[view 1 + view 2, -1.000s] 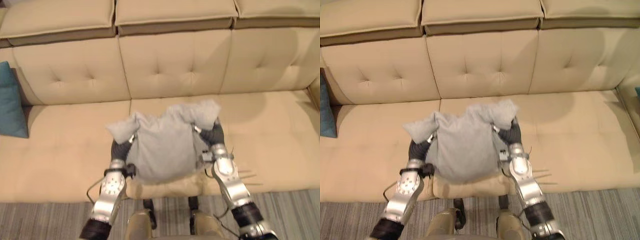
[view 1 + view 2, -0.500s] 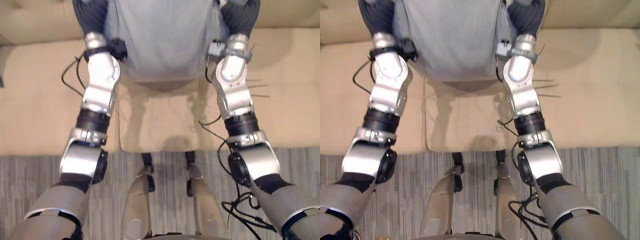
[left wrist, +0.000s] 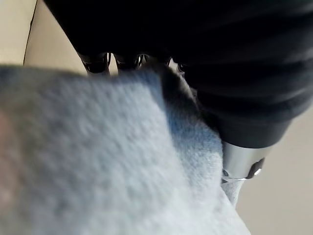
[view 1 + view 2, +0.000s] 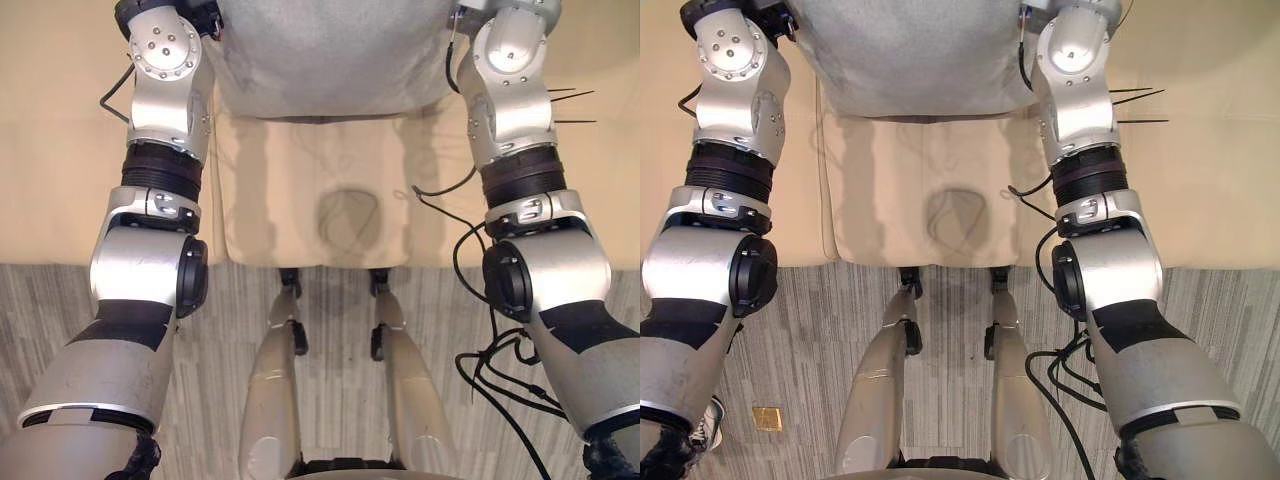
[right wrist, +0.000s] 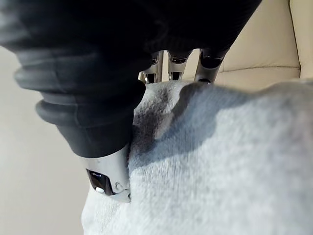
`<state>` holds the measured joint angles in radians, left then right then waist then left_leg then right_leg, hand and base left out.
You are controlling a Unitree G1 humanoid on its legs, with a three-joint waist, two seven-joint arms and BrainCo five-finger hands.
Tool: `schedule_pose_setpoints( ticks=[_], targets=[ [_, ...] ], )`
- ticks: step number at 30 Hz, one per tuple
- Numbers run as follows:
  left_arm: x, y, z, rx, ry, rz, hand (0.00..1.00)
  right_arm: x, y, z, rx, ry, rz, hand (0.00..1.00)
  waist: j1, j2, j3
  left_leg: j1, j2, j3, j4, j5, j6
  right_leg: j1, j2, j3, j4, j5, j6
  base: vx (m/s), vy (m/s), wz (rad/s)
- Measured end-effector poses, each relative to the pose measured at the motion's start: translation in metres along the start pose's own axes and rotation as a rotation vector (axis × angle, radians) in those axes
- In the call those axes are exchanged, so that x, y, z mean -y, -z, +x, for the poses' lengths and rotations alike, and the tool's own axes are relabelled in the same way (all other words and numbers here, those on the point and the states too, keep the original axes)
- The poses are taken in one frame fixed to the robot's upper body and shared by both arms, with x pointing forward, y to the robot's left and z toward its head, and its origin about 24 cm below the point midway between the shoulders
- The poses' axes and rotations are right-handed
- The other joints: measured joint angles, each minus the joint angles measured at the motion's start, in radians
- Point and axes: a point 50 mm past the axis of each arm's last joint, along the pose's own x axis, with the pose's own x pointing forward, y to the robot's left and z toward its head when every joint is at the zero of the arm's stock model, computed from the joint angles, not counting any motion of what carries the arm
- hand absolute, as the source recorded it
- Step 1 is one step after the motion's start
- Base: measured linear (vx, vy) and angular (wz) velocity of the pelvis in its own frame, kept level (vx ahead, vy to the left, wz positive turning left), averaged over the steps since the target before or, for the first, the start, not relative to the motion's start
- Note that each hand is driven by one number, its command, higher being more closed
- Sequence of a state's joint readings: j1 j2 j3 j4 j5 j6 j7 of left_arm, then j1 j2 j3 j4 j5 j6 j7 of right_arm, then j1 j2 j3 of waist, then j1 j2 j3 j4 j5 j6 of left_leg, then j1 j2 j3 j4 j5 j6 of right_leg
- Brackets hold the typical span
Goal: Pick up cushions and gather them together orderly.
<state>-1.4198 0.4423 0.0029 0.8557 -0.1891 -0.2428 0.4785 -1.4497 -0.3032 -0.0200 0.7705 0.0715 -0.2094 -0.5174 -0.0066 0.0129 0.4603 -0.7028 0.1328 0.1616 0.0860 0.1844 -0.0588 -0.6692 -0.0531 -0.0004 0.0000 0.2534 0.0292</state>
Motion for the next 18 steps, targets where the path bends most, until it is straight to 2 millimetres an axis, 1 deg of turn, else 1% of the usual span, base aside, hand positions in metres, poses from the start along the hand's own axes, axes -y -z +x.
schedule_pose_setpoints(
  ticks=[4,5,6,7,8,10,11,12,14,15,16,17,18],
  targets=[
    [-0.017,-0.006,0.009,0.025,-0.017,0.028,0.00,0.017,-0.007,0.009,0.028,0.036,-0.010,0.00,0.009,0.001,0.008,-0.001,0.001,0.000,-0.001,0.000,0.000,-0.003,0.001,-0.003,0.007,-0.002,0.000,-0.04,0.007,0.00],
    [-0.028,-0.010,0.013,0.037,-0.042,0.030,0.00,0.027,-0.016,0.014,0.061,0.058,0.009,0.00,0.016,0.001,0.008,-0.001,0.003,0.003,-0.001,0.000,0.000,-0.009,0.002,-0.003,0.015,-0.004,0.000,-0.04,0.000,-0.04],
    [-0.031,-0.011,0.015,0.037,-0.051,0.023,0.00,0.031,-0.019,0.016,0.073,0.063,0.013,0.00,0.017,0.001,0.008,-0.001,0.003,0.003,-0.001,0.000,-0.001,-0.011,0.003,-0.003,0.018,-0.005,-0.001,-0.04,-0.003,-0.06],
    [-0.041,-0.013,0.018,0.037,-0.070,0.007,0.00,0.038,-0.026,0.019,0.096,0.078,0.033,0.00,0.020,0.001,0.008,-0.001,0.004,0.003,-0.001,0.001,-0.001,-0.015,0.003,-0.002,0.026,-0.008,-0.001,-0.03,-0.006,-0.03],
    [-0.052,-0.016,0.020,0.038,-0.087,-0.036,0.00,0.047,-0.031,0.020,0.114,0.090,0.066,0.00,0.018,0.001,0.008,0.000,0.005,0.003,0.001,0.001,-0.001,-0.017,0.003,-0.004,0.034,-0.012,-0.001,-0.03,-0.006,-0.01],
    [-0.063,-0.019,0.022,0.047,-0.095,-0.066,0.00,0.062,-0.034,0.021,0.132,0.100,0.076,0.00,0.020,0.001,0.008,0.000,0.007,0.003,0.010,0.001,-0.001,-0.016,0.004,-0.009,0.044,-0.014,-0.001,-0.04,-0.010,0.04],
    [-0.071,-0.016,0.018,0.048,-0.088,-0.069,0.00,0.071,-0.032,0.019,0.128,0.091,0.083,0.00,0.020,0.001,0.008,0.005,0.008,0.002,0.023,0.000,-0.001,-0.009,0.003,-0.013,0.059,-0.023,0.002,-0.05,-0.014,0.06],
    [-0.073,-0.013,0.017,0.042,-0.086,-0.073,0.00,0.073,-0.029,0.017,0.123,0.085,0.083,0.00,0.019,0.001,0.008,0.011,0.007,0.002,0.022,0.000,-0.001,-0.003,0.001,-0.013,0.061,-0.030,0.001,-0.04,-0.015,0.08],
    [-0.078,-0.004,0.010,0.022,-0.069,-0.066,0.00,0.080,-0.018,0.008,0.098,0.053,0.087,0.00,0.020,0.001,0.008,0.034,0.007,-0.001,0.021,-0.001,-0.001,0.018,0.001,-0.015,0.071,-0.040,0.000,-0.03,-0.016,0.08],
    [-0.083,0.006,0.001,0.008,-0.049,-0.050,0.00,0.082,-0.010,-0.001,0.080,0.023,0.086,0.00,0.022,0.000,0.008,0.052,0.008,-0.001,0.019,-0.007,-0.008,0.034,0.002,-0.016,0.076,-0.047,-0.001,-0.03,-0.026,0.04],
    [-0.088,0.016,-0.009,-0.006,-0.032,-0.030,0.00,0.085,-0.002,-0.009,0.063,-0.003,0.084,0.00,0.022,0.000,0.008,0.065,0.009,-0.001,0.019,-0.009,-0.008,0.045,0.002,-0.015,0.080,-0.052,0.003,0.00,0.000,0.00],
    [-0.091,0.021,-0.015,-0.014,-0.023,-0.018,0.00,0.087,0.003,-0.014,0.055,-0.018,0.077,0.00,0.023,0.000,0.007,0.072,0.009,-0.001,0.019,-0.010,-0.008,0.049,0.002,-0.015,0.083,-0.055,0.001,0.00,0.000,0.00],
    [-0.098,0.035,-0.032,-0.040,0.006,0.009,0.00,0.092,0.017,-0.030,0.025,-0.062,0.049,0.00,0.023,0.000,0.007,0.086,0.008,-0.002,0.019,-0.010,-0.007,0.065,0.002,-0.017,0.084,-0.058,0.001,0.00,-0.020,0.04]
  ],
)
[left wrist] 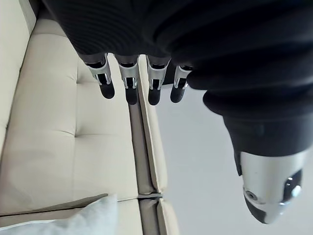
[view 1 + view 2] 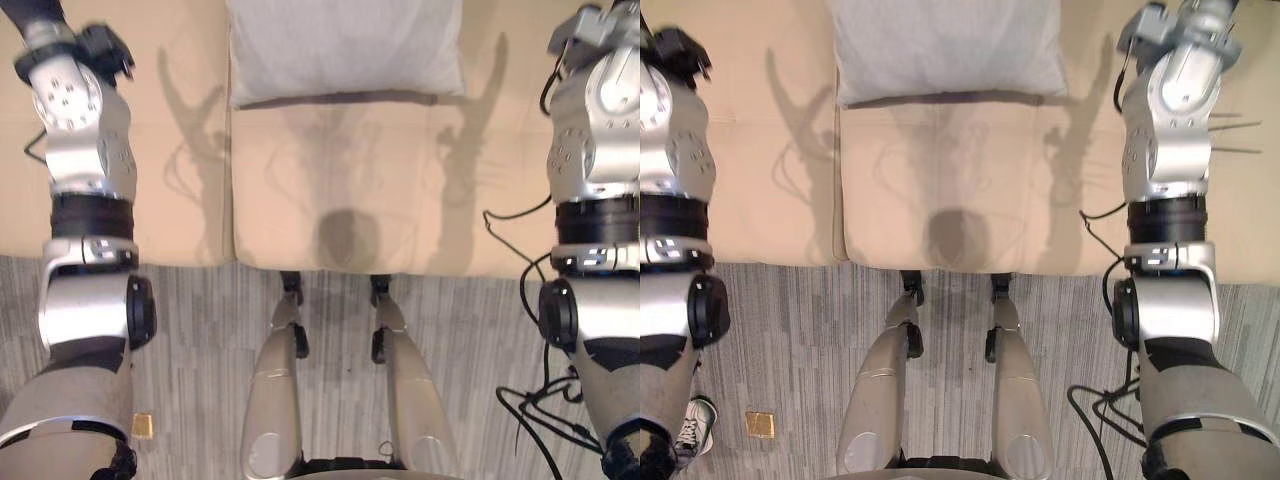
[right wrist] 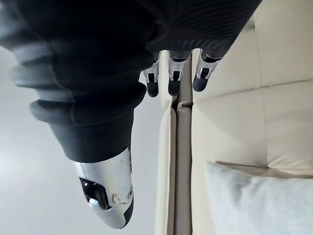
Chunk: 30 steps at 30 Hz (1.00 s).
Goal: Pick up cushions and gather them together orderly.
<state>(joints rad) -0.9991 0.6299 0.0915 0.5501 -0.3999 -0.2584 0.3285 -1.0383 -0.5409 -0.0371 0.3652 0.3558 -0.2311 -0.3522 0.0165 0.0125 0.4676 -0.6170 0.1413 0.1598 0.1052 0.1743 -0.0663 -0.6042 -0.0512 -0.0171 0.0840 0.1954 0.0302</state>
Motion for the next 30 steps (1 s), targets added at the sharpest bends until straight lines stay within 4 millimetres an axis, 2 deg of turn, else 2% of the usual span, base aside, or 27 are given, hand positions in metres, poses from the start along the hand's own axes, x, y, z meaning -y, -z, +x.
schedule_pose_setpoints(
  ticks=[2,4,5,7,8,10,11,13,15,16,17,20,22,26,29,30],
  targets=[
    [-0.008,0.027,-0.031,-0.071,0.037,0.026,0.00,0.013,0.027,-0.030,-0.093,-0.039,-0.050,0.00,0.002,0.000,-0.001,0.030,-0.001,-0.003,0.000,-0.003,0.003,0.032,0.000,-0.003,0.000,-0.007,0.001,0.01,-0.024,0.07],
    [-0.017,0.076,-0.092,-0.256,0.077,0.047,0.00,0.034,0.069,-0.087,-0.289,-0.062,-0.100,0.00,0.001,-0.001,-0.003,0.082,-0.003,-0.009,0.002,-0.024,0.001,0.089,-0.001,-0.007,-0.001,-0.025,0.006,0.03,-0.025,0.08],
    [-0.020,0.089,-0.115,-0.323,0.084,0.050,0.00,0.039,0.081,-0.108,-0.351,-0.062,-0.111,0.00,0.000,-0.001,-0.003,0.098,-0.003,-0.010,0.004,-0.030,0.001,0.106,-0.001,-0.008,-0.001,-0.031,0.005,0.04,-0.031,0.05],
    [-0.030,0.128,-0.199,-0.571,0.107,0.072,0.00,0.051,0.111,-0.180,-0.571,-0.072,-0.140,0.00,-0.001,-0.002,-0.019,0.141,-0.010,-0.012,0.006,-0.056,-0.002,0.153,0.000,-0.009,-0.007,-0.056,0.013,0.04,-0.048,0.03],
    [-0.033,0.136,-0.225,-0.649,0.123,0.088,0.00,0.055,0.117,-0.203,-0.636,-0.084,-0.170,0.00,-0.002,-0.002,-0.037,0.146,-0.012,-0.013,0.005,-0.058,0.000,0.161,0.000,-0.010,-0.015,-0.059,0.011,0.04,-0.048,0.02],
    [-0.047,0.150,-0.299,-0.876,0.166,0.150,0.00,0.066,0.128,-0.272,-0.830,-0.119,-0.254,0.00,-0.003,-0.006,-0.068,0.205,-0.016,-0.013,-0.024,-0.060,0.001,0.220,-0.003,-0.011,-0.047,-0.061,0.011,0.06,-0.046,0.01],
    [-0.053,0.152,-0.316,-0.932,0.175,0.177,0.00,0.070,0.131,-0.289,-0.886,-0.122,-0.278,0.00,-0.004,-0.006,-0.083,0.221,-0.017,-0.012,-0.031,-0.060,0.001,0.235,-0.003,-0.010,-0.051,-0.062,0.017,0.07,-0.061,-0.01],
    [-0.075,0.155,-0.365,-1.108,0.200,0.264,0.00,0.084,0.133,-0.345,-1.076,-0.152,-0.356,0.00,-0.003,-0.008,-0.151,0.274,-0.020,-0.006,-0.060,-0.060,0.000,0.273,-0.004,-0.008,-0.054,-0.075,0.026,0.05,-0.053,-0.04],
    [-0.095,0.152,-0.401,-1.238,0.223,0.340,0.00,0.098,0.129,-0.389,-1.231,-0.185,-0.413,0.00,-0.003,-0.011,-0.212,0.342,-0.023,0.008,-0.100,-0.061,-0.001,0.319,-0.005,-0.002,-0.059,-0.091,0.036,0.06,-0.032,-0.10],
    [-0.100,0.151,-0.411,-1.275,0.235,0.359,0.00,0.102,0.127,-0.400,-1.274,-0.202,-0.434,0.00,-0.003,-0.012,-0.230,0.361,-0.025,0.012,-0.111,-0.061,-0.001,0.333,-0.005,0.000,-0.063,-0.094,0.037,0.07,-0.010,-0.18],
    [-0.112,0.146,-0.430,-1.349,0.253,0.396,0.00,0.112,0.123,-0.423,-1.364,-0.223,-0.467,0.00,-0.004,-0.016,-0.263,0.406,-0.028,0.023,-0.137,-0.061,-0.001,0.364,-0.006,0.012,-0.070,-0.102,0.040,0.06,0.003,-0.18],
    [-0.124,0.140,-0.454,-1.448,0.286,0.432,0.00,0.129,0.113,-0.455,-1.502,-0.236,-0.510,0.00,-0.009,-0.022,-0.297,0.486,-0.037,0.042,-0.183,-0.060,-0.001,0.405,-0.012,0.033,-0.071,-0.111,0.047,0.05,0.021,-0.25],
    [-0.128,0.137,-0.461,-1.477,0.300,0.441,0.00,0.140,0.108,-0.467,-1.571,-0.213,-0.520,0.00,-0.019,-0.025,-0.303,0.530,-0.043,0.064,-0.200,-0.060,-0.001,0.433,-0.016,0.053,-0.070,-0.114,0.052,0.03,0.034,-0.24],
    [-0.130,0.136,-0.463,-1.484,0.318,0.446,0.00,0.143,0.107,-0.472,-1.605,-0.208,-0.529,0.00,-0.031,-0.043,-0.314,0.563,-0.056,0.111,-0.201,-0.066,0.007,0.438,-0.021,0.110,-0.069,-0.104,0.074,0.00,0.036,-0.40],
    [-0.129,0.140,-0.452,-1.452,0.339,0.458,0.00,0.137,0.112,-0.468,-1.592,-0.212,-0.513,0.00,-0.032,-0.069,-0.313,0.534,-0.067,0.160,-0.165,-0.075,0.022,0.391,-0.029,0.156,-0.051,-0.087,0.110,-0.02,0.035,-0.42],
    [-0.126,0.144,-0.443,-1.423,0.350,0.459,0.00,0.136,0.112,-0.467,-1.589,-0.210,-0.506,0.00,-0.036,-0.078,-0.315,0.470,-0.060,0.170,-0.066,-0.099,0.052,0.361,-0.048,0.157,-0.038,-0.083,0.191,-0.06,0.024,-0.11]
  ],
)
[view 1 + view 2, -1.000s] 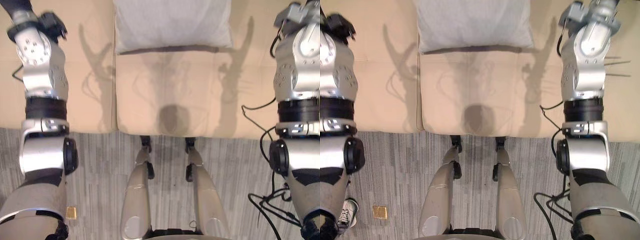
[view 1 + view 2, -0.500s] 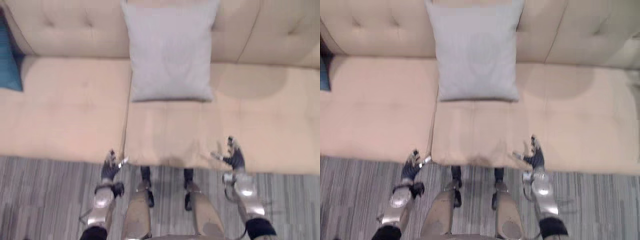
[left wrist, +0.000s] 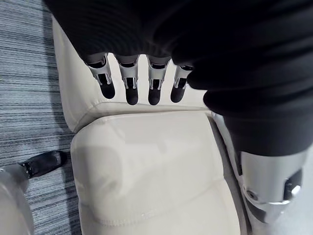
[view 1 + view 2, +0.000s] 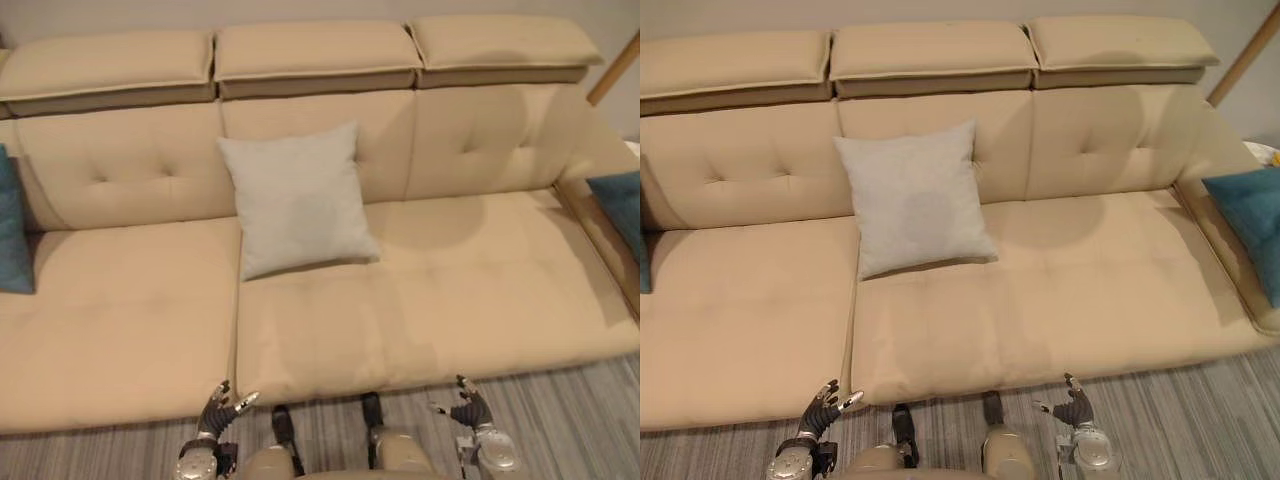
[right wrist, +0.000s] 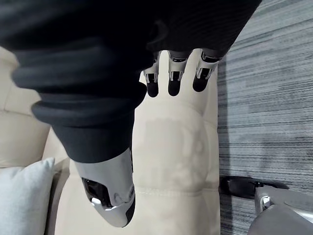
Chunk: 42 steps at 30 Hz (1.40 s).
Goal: Pick up cushions and gather them together orderly.
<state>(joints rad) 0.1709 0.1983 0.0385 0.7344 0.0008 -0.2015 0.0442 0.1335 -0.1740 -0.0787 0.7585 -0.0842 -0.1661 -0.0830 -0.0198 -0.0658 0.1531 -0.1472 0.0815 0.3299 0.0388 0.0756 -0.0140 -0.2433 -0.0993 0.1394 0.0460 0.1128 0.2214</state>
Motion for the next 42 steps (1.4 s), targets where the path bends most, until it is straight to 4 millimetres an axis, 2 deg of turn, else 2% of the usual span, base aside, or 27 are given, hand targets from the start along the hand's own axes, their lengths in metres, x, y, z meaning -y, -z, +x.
schedule_pose_setpoints(
  ticks=[1,2,3,4,6,7,8,9,10,11,12,13,15,17,18,19,22,25,29,32,33,35,36,37,39,41,42],
  targets=[
    [0.000,-0.006,0.001,0.026,-0.004,-0.005,0.00,-0.001,-0.002,0.001,0.003,-0.002,0.004,0.00,-0.001,0.018,0.008,-0.028,0.037,0.004,0.046,-0.022,0.014,-0.022,0.009,-0.030,0.080,-0.026,0.006,-0.09,0.017,-0.06],
    [0.002,-0.008,0.001,0.034,-0.003,-0.012,0.00,-0.003,-0.006,0.003,0.009,-0.006,0.009,0.00,-0.002,0.025,0.014,-0.036,0.051,0.000,0.063,-0.026,0.014,-0.061,0.011,-0.064,0.228,-0.079,-0.060,-0.09,-0.062,0.10],
    [0.001,-0.008,0.001,0.038,-0.003,-0.009,0.00,-0.007,-0.002,0.001,-0.007,-0.021,0.008,0.00,-0.001,0.030,0.017,-0.026,0.061,-0.022,0.080,-0.030,0.019,-0.079,0.002,-0.110,0.510,-0.193,-0.115,-0.09,-0.095,0.32],
    [0.002,-0.006,0.000,0.031,-0.001,-0.009,0.00,-0.011,0.002,-0.001,-0.017,-0.034,0.004,0.00,-0.001,0.033,0.019,-0.018,0.060,-0.039,0.089,-0.030,0.019,-0.053,-0.012,-0.114,0.650,-0.252,-0.109,-0.08,-0.127,0.38],
    [0.002,-0.005,-0.001,0.028,-0.002,-0.009,0.00,-0.015,0.003,-0.003,-0.019,-0.053,-0.004,0.00,0.013,0.011,0.005,-0.041,0.059,-0.067,0.121,-0.022,0.007,0.016,-0.030,-0.099,0.759,-0.295,-0.082,-0.15,-0.190,0.40],
    [0.003,-0.006,-0.002,0.031,-0.003,-0.013,0.00,-0.016,-0.002,-0.001,-0.002,-0.055,-0.006,0.00,0.015,0.001,-0.001,-0.074,0.060,-0.085,0.142,-0.011,-0.007,0.050,-0.030,-0.096,0.725,-0.343,-0.061,-0.20,-0.214,0.35],
    [0.002,-0.007,-0.002,0.035,-0.006,-0.016,0.00,-0.015,-0.006,0.001,0.012,-0.052,-0.008,0.00,0.019,-0.005,-0.004,-0.090,0.066,-0.091,0.148,0.001,-0.017,0.052,-0.021,-0.099,0.688,-0.371,-0.065,-0.24,-0.196,0.16],
    [0.008,-0.006,-0.002,0.030,-0.002,-0.039,0.00,-0.010,-0.011,0.004,0.030,-0.038,-0.012,0.00,0.032,0.011,-0.006,-0.109,0.079,-0.093,0.138,0.024,-0.027,0.060,-0.002,-0.114,0.624,-0.391,-0.081,-0.26,-0.166,-0.18],
    [0.021,-0.006,-0.004,0.032,0.019,-0.068,0.00,-0.005,-0.018,0.005,0.060,-0.023,-0.013,0.00,0.055,0.043,-0.008,-0.135,0.106,-0.097,0.097,0.040,-0.038,0.084,0.036,-0.139,0.501,-0.422,-0.129,-0.42,-0.238,-0.27],
    [0.031,-0.005,-0.005,0.021,0.039,-0.087,0.00,-0.002,-0.026,0.009,0.083,-0.015,-0.010,0.00,0.059,0.079,0.006,-0.168,0.121,-0.133,0.057,0.052,-0.057,0.079,0.067,-0.153,0.431,-0.452,-0.173,-0.32,-0.175,-0.22],
    [0.032,-0.005,-0.005,0.020,0.040,-0.089,0.00,-0.002,-0.027,0.010,0.084,-0.014,-0.010,0.00,0.059,0.084,0.009,-0.169,0.123,-0.138,0.053,0.052,-0.057,0.078,0.069,-0.158,0.428,-0.448,-0.175,-0.36,-0.139,0.26],
    [0.038,-0.006,-0.005,0.019,0.052,-0.099,0.00,0.001,-0.026,0.010,0.074,-0.001,0.001,0.00,0.040,0.111,0.023,-0.168,0.130,-0.166,0.003,0.008,-0.114,0.076,0.081,-0.190,0.396,-0.414,-0.197,-0.29,-0.026,0.47],
    [0.039,-0.008,-0.005,0.027,0.054,-0.097,0.00,0.001,-0.020,0.008,0.056,0.005,0.012,0.00,0.036,0.096,0.029,-0.173,0.121,-0.163,0.032,0.009,-0.107,0.052,0.065,-0.214,0.373,-0.387,-0.235,-0.31,-0.045,0.36],
    [0.040,-0.008,-0.005,0.026,0.056,-0.097,0.00,0.005,-0.018,0.007,0.048,0.029,0.041,0.00,0.031,0.086,0.026,-0.181,0.081,-0.166,0.188,-0.005,-0.095,0.027,0.039,-0.218,0.362,-0.359,-0.237,-0.15,-0.047,0.13],
    [0.040,-0.010,-0.005,0.035,0.055,-0.098,0.00,0.006,-0.015,0.006,0.041,0.038,0.041,0.00,0.032,0.088,0.024,-0.164,0.071,-0.175,0.262,-0.058,-0.079,0.010,0.038,-0.214,0.353,-0.332,-0.227,-0.16,0.016,-0.03],
    [0.039,-0.011,-0.006,0.044,0.052,-0.099,0.00,0.005,-0.013,0.004,0.034,0.039,0.043,0.00,0.036,0.088,0.024,-0.145,0.075,-0.201,0.311,-0.130,-0.082,-0.007,0.042,-0.208,0.350,-0.312,-0.225,-0.14,0.025,-0.11],
    [0.042,-0.011,-0.006,0.043,0.059,-0.102,0.00,0.001,-0.013,0.004,0.034,0.032,0.054,0.00,0.034,0.090,0.025,-0.065,0.067,-0.245,0.296,-0.204,-0.088,0.002,0.053,-0.174,0.347,-0.290,-0.203,-0.12,0.083,-0.33],
    [0.042,-0.013,-0.005,0.047,0.061,-0.097,0.00,0.000,-0.007,0.002,0.014,0.035,0.069,0.00,0.032,0.074,0.012,-0.022,0.046,-0.210,0.218,-0.214,-0.082,0.014,0.044,-0.122,0.278,-0.248,-0.167,-0.15,0.146,-0.37],
    [0.041,-0.017,-0.003,0.059,0.060,-0.093,0.00,0.003,-0.004,0.000,0.000,0.061,0.102,0.00,0.028,0.073,0.004,-0.028,0.023,-0.179,0.203,-0.217,-0.078,0.011,0.043,-0.055,0.191,-0.187,-0.138,-0.10,0.142,-0.46],
    [0.039,-0.016,-0.002,0.057,0.057,-0.087,0.00,-0.001,-0.007,0.001,0.007,0.054,0.127,0.00,0.017,0.070,0.005,-0.022,0.026,-0.110,0.225,-0.233,-0.055,0.000,0.059,0.030,0.151,-0.141,-0.126,-0.02,0.103,-0.89],
    [0.038,-0.016,-0.002,0.055,0.054,-0.086,0.00,-0.005,-0.013,0.004,0.022,0.049,0.149,0.00,0.012,0.069,0.006,-0.021,0.038,-0.053,0.258,-0.258,-0.053,-0.013,0.073,0.071,0.137,-0.123,-0.123,-0.01,0.087,-1.45],
    [0.036,-0.016,-0.002,0.057,0.052,-0.080,0.00,-0.008,-0.021,0.008,0.044,0.041,0.162,0.00,0.006,0.072,0.008,-0.004,0.081,0.061,0.277,-0.287,-0.047,-0.032,0.055,-0.001,0.111,-0.115,-0.177,0.01,0.080,-1.82],
    [0.036,-0.017,-0.002,0.058,0.054,-0.079,0.00,-0.009,-0.031,0.012,0.069,0.037,0.169,0.00,0.006,0.075,0.011,0.029,0.114,0.157,0.278,-0.300,-0.048,-0.056,0.014,-0.168,0.135,-0.105,-0.219,0.04,0.071,-1.74],
    [0.035,-0.017,-0.001,0.056,0.052,-0.075,0.00,-0.010,-0.032,0.012,0.073,0.036,0.171,0.00,0.006,0.074,0.011,0.047,0.124,0.201,0.280,-0.304,-0.046,-0.064,-0.005,-0.253,0.150,-0.111,-0.239,0.09,0.061,-2.11],
    [0.036,-0.019,-0.001,0.057,0.060,-0.066,0.00,-0.007,-0.036,0.015,0.081,0.045,0.180,0.00,-0.004,0.088,0.014,0.118,0.168,0.336,0.298,-0.329,-0.063,-0.052,-0.081,-0.543,0.202,-0.136,-0.316,0.13,0.003,-2.02],
    [0.032,-0.025,0.002,0.078,0.058,-0.054,0.00,-0.015,-0.039,0.017,0.081,0.017,0.167,0.00,-0.010,0.093,0.013,0.206,0.217,0.502,0.328,-0.348,-0.092,-0.041,-0.144,-0.805,0.274,-0.144,-0.329,0.27,-0.124,-2.56],
    [0.032,-0.027,0.003,0.086,0.057,-0.051,0.00,-0.017,-0.041,0.018,0.084,0.009,0.161,0.00,-0.010,0.088,0.011,0.224,0.220,0.524,0.335,-0.348,-0.092,-0.042,-0.141,-0.817,0.287,-0.142,-0.322,0.26,-0.173,-2.13]
  ],
)
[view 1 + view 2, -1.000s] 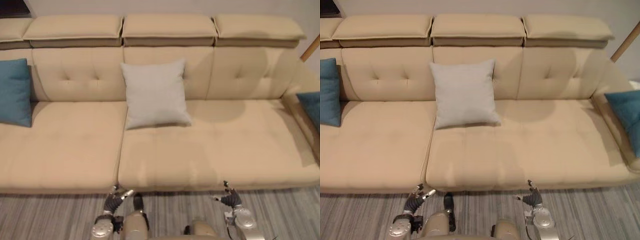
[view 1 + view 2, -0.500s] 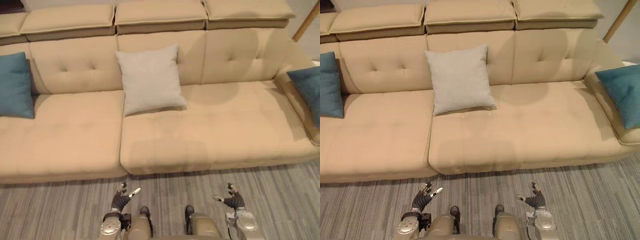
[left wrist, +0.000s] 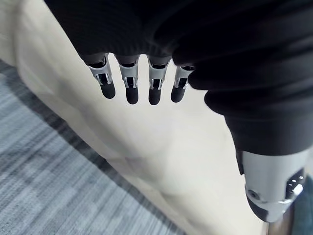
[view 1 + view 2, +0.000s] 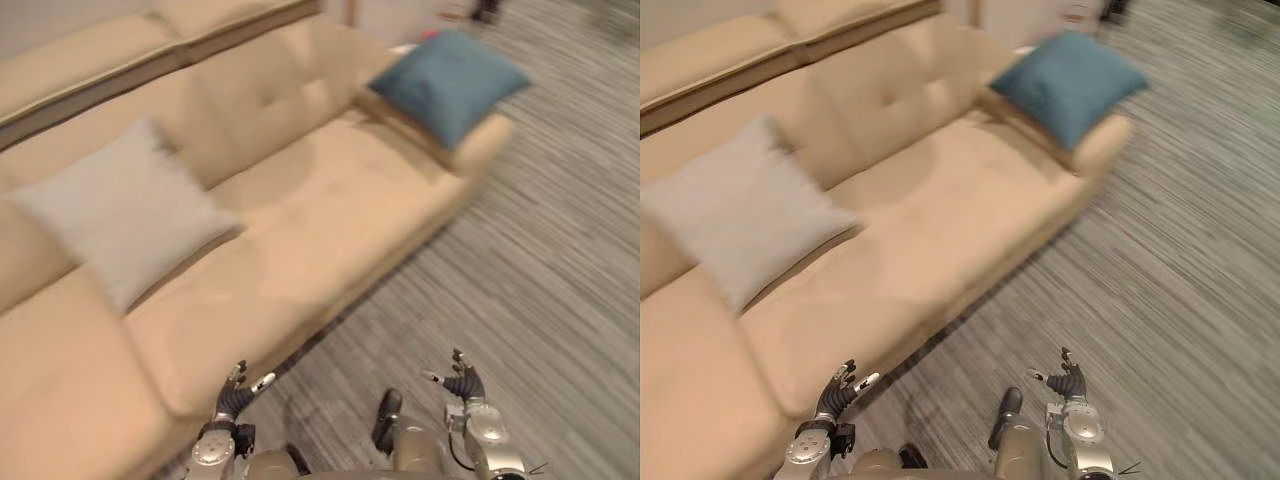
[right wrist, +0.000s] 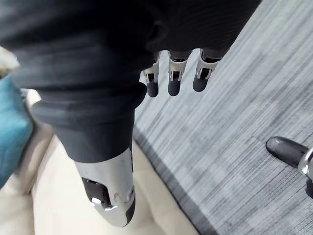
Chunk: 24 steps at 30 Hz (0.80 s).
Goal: Pick up cushions and gather them together orderly.
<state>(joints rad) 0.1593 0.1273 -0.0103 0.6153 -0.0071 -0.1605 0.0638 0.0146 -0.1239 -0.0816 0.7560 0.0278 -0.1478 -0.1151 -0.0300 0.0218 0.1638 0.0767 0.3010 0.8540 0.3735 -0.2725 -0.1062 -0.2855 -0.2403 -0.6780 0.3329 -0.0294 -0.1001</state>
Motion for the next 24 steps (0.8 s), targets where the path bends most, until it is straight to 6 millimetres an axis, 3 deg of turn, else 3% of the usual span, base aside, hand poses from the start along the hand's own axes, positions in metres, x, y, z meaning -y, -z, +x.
schedule_pose_setpoints(
  ticks=[1,2,3,4,5,6,7,9,10,12,13,14,15,16,19,20,22,23,24],
  targets=[
    [0.001,-0.004,0.002,0.010,0.003,0.001,0.00,-0.001,0.000,0.001,-0.005,-0.003,-0.002,0.00,-0.004,0.003,0.001,0.013,0.016,0.011,0.018,0.000,0.000,-0.014,0.023,0.018,0.005,-0.005,0.012,0.30,-0.222,-1.99],
    [0.006,-0.010,0.006,0.029,0.019,0.001,0.00,0.001,0.001,0.001,-0.009,0.000,-0.006,0.00,-0.011,0.018,0.007,0.030,0.065,0.008,0.106,0.007,-0.010,-0.028,0.085,0.103,0.009,-0.014,0.028,0.33,-0.220,-1.68],
    [0.008,-0.012,0.007,0.035,0.025,0.002,0.00,0.001,0.001,0.001,-0.009,0.002,-0.007,0.00,-0.011,0.022,0.008,0.030,0.080,0.002,0.136,0.010,-0.014,-0.028,0.100,0.121,0.009,-0.018,0.025,0.43,-0.251,-2.00],
    [0.013,-0.018,0.009,0.052,0.039,-0.002,0.00,0.002,0.002,0.001,-0.012,0.003,-0.011,0.00,-0.009,0.036,0.008,0.019,0.131,-0.055,0.264,0.050,0.043,-0.024,0.157,0.193,0.006,-0.032,0.021,0.31,-0.141,-1.63],
    [0.014,-0.020,0.010,0.057,0.040,-0.003,0.00,0.002,0.001,0.001,-0.010,0.005,-0.012,0.00,-0.008,0.041,0.010,0.000,0.151,-0.121,0.355,0.106,0.119,-0.009,0.189,0.240,-0.005,-0.036,0.017,0.39,-0.101,-2.23],
    [0.018,-0.021,0.011,0.060,0.045,-0.013,0.00,-0.001,0.000,0.001,-0.006,0.003,-0.016,0.00,-0.002,0.046,0.013,-0.042,0.148,-0.257,0.470,0.164,0.133,0.022,0.213,0.311,-0.027,-0.038,0.014,0.40,0.008,-2.23],
    [0.026,-0.022,0.010,0.069,0.063,-0.025,0.00,0.000,-0.001,0.002,-0.002,0.004,-0.024,0.00,0.001,0.049,0.014,-0.107,0.088,-0.417,0.573,0.078,0.074,0.054,0.238,0.403,-0.047,-0.051,0.004,0.39,0.062,-2.09],
    [0.031,-0.023,0.010,0.069,0.077,-0.030,0.00,0.001,0.005,0.001,-0.030,0.007,-0.029,0.00,0.010,0.039,0.022,-0.205,-0.015,-0.582,0.611,-0.003,0.070,0.116,0.243,0.505,-0.073,-0.071,0.015,0.39,0.167,-1.70],
    [0.034,-0.022,0.009,0.069,0.088,-0.025,0.00,0.002,0.014,-0.002,-0.063,0.011,-0.033,0.00,0.026,0.030,0.030,-0.276,-0.072,-0.659,0.568,-0.027,0.073,0.161,0.239,0.560,-0.085,-0.087,0.039,0.34,0.184,-1.30],
    [0.036,-0.025,0.009,0.078,0.092,-0.035,0.00,0.003,0.014,-0.001,-0.069,0.014,-0.035,0.00,0.036,0.047,0.038,-0.366,-0.129,-0.748,0.465,-0.026,0.070,0.199,0.233,0.608,-0.095,-0.104,0.063,0.31,0.262,-0.99],
    [0.038,-0.028,0.009,0.090,0.092,-0.049,0.00,0.009,0.012,0.002,-0.065,0.033,-0.051,0.00,0.055,0.069,0.043,-0.428,-0.184,-0.823,0.273,-0.001,0.029,0.205,0.224,0.652,-0.095,-0.124,0.096,0.35,0.377,-0.94],
    [0.038,-0.029,0.009,0.093,0.089,-0.051,0.00,0.011,0.011,0.003,-0.063,0.041,-0.052,0.00,0.063,0.084,0.045,-0.433,-0.194,-0.841,0.170,0.020,-0.006,0.212,0.228,0.666,-0.094,-0.132,0.109,0.28,0.348,-1.17],
    [0.040,-0.028,0.009,0.089,0.084,-0.057,0.00,0.012,0.011,0.003,-0.067,0.047,-0.052,0.00,0.089,0.123,0.042,-0.420,-0.183,-0.857,0.066,0.142,-0.001,0.228,0.252,0.707,-0.093,-0.148,0.139,0.43,0.369,-0.73],
    [0.036,-0.030,0.009,0.096,0.069,-0.049,0.00,0.003,0.015,0.001,-0.084,0.030,-0.036,0.00,0.095,0.084,0.033,-0.408,-0.229,-0.835,0.057,0.126,0.057,0.252,0.204,0.724,-0.117,-0.157,0.165,0.46,0.345,-0.49],
    [0.034,-0.038,0.013,0.125,0.066,-0.043,0.00,0.001,0.015,0.002,-0.089,0.027,-0.032,0.00,0.104,0.029,0.027,-0.408,-0.293,-0.801,0.073,0.068,0.128,0.220,0.131,0.734,-0.038,-0.206,0.221,0.43,0.279,0.01],
    [0.036,-0.036,0.011,0.118,0.072,-0.041,0.00,-0.002,0.014,0.003,-0.089,0.026,-0.014,0.00,0.101,0.016,0.032,-0.369,-0.309,-0.774,0.072,0.033,0.149,0.177,0.109,0.734,0.104,-0.217,0.242,0.41,0.239,-0.32],
    [0.039,-0.024,0.005,0.086,0.110,0.007,0.00,-0.009,0.016,0.001,-0.096,0.017,0.001,0.00,0.093,0.007,0.035,-0.217,-0.341,-0.755,0.052,-0.034,0.185,0.058,0.051,0.692,0.527,-0.154,0.316,0.49,0.231,-0.28],
    [0.040,-0.024,0.005,0.087,0.122,0.020,0.00,-0.009,0.019,0.000,-0.106,0.016,-0.002,0.00,0.090,0.007,0.034,-0.188,-0.344,-0.758,0.045,-0.045,0.191,0.043,0.037,0.656,0.594,-0.164,0.291,0.50,0.155,0.14],
    [0.042,-0.025,0.005,0.090,0.130,0.025,0.00,-0.010,0.024,-0.003,-0.118,0.012,-0.013,0.00,0.075,0.003,0.026,-0.120,-0.351,-0.773,0.011,-0.058,0.204,0.009,0.001,0.558,0.660,-0.202,0.218,0.53,0.099,0.27]
  ],
)
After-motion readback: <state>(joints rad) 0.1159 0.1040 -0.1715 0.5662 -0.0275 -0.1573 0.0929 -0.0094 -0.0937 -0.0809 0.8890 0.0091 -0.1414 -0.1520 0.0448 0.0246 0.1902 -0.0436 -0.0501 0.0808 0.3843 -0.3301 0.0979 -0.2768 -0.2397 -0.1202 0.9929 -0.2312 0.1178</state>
